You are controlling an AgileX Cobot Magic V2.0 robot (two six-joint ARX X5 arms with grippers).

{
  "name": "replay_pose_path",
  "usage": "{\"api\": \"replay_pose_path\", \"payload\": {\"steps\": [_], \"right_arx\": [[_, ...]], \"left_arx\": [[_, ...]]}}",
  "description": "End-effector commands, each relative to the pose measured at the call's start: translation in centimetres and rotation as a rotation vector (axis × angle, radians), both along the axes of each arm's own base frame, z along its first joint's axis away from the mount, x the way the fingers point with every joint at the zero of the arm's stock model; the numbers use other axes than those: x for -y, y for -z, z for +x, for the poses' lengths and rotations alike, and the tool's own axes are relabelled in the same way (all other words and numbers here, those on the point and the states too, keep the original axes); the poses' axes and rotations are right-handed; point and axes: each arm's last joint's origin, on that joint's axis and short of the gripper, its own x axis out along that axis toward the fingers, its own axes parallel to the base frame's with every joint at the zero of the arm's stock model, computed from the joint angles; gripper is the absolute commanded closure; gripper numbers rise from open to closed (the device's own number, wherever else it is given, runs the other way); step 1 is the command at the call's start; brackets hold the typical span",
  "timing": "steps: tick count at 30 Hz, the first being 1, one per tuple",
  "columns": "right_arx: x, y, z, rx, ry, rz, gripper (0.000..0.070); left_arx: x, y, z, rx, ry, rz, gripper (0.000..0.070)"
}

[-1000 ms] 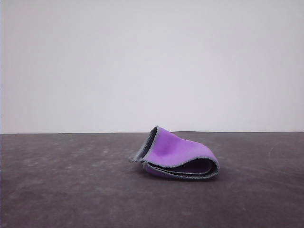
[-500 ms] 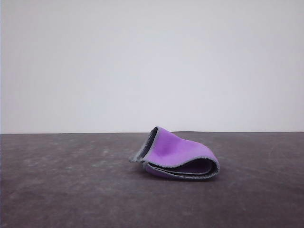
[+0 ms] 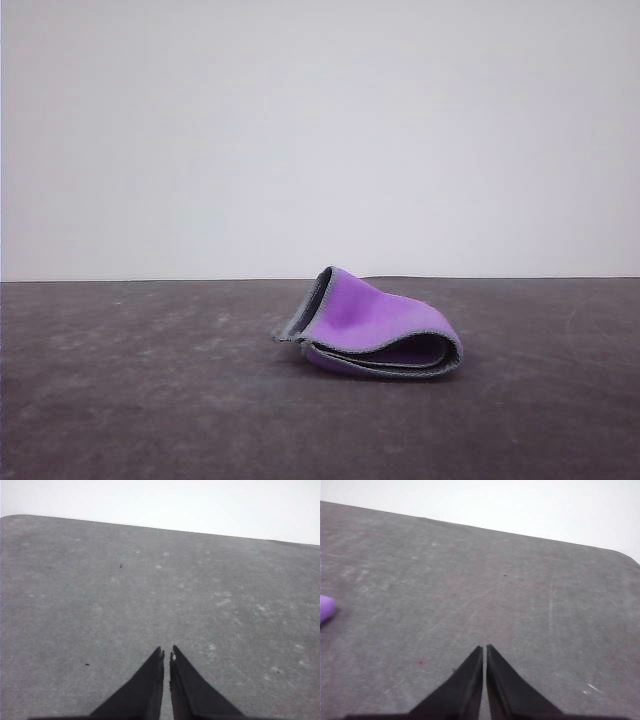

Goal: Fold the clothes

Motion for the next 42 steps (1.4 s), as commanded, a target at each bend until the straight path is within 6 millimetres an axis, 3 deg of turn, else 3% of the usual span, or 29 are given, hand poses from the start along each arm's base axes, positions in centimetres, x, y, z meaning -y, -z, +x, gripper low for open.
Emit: {"api": "replay_pose_path", "payload": {"steps": [1, 42], "right_arx": [[-0.09, -0.01, 0.03, 0.01, -0.007, 0.017, 0.0693], [0.02, 0.03, 0.03, 0.004, 0.032, 0.042, 0.0693]], "left_arx": [[-0.01, 0.7, 0.07, -0.025, -0.003, -0.001, 0.0694], [-0.01, 0.7, 0.07, -0.025, -0.003, -0.001, 0.0694]]}}
